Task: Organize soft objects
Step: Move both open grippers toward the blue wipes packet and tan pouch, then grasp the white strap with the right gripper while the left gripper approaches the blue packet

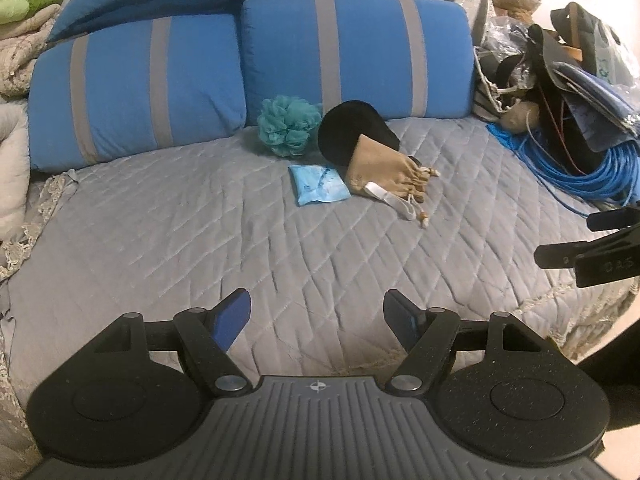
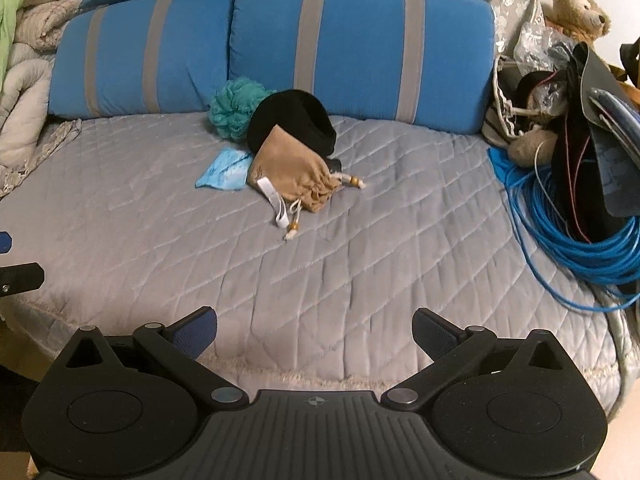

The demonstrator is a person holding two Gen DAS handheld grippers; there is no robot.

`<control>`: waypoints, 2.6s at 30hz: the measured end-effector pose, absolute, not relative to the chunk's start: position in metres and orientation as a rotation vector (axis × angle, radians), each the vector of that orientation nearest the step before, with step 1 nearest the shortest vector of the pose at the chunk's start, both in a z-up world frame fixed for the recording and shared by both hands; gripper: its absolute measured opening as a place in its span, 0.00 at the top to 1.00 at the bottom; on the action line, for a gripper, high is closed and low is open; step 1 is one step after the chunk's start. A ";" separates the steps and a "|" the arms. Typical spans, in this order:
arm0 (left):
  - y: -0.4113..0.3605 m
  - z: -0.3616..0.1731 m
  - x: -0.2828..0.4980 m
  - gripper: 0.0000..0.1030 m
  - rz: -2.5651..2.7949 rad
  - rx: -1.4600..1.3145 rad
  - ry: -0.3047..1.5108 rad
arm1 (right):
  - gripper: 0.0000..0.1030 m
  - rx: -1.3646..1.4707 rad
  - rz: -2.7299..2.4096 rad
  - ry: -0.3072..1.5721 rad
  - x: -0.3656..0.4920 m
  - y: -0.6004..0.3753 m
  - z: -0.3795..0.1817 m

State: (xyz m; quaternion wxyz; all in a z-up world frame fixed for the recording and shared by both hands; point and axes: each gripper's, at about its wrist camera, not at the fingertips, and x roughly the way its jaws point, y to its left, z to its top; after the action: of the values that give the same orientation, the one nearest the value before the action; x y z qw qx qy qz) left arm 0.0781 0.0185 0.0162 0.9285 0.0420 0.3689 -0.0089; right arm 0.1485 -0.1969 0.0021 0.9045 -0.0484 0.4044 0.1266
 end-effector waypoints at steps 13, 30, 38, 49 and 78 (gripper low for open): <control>0.029 0.013 0.111 0.29 -0.012 0.102 0.741 | 0.00 -0.153 0.317 0.793 0.186 -0.189 -0.001; 0.039 0.007 0.164 0.29 -0.004 0.105 0.749 | 0.01 -0.170 0.462 0.780 0.241 -0.169 -0.018; 0.044 0.006 0.190 0.29 0.005 0.102 0.751 | 0.18 -0.199 0.554 0.804 0.272 -0.152 -0.037; 0.059 0.008 0.219 0.29 0.025 0.046 0.777 | 0.43 -0.168 0.606 0.876 0.329 -0.130 -0.069; 0.052 0.004 0.230 0.29 -0.023 0.020 0.814 | 0.96 -0.164 0.618 0.957 0.359 -0.125 -0.080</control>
State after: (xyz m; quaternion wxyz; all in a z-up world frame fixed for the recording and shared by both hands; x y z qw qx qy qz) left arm 0.2299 0.0520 0.0036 0.9183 0.0096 0.3957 -0.0109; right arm 0.3585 -0.1245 -0.0797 0.8389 -0.0774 0.4527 0.2921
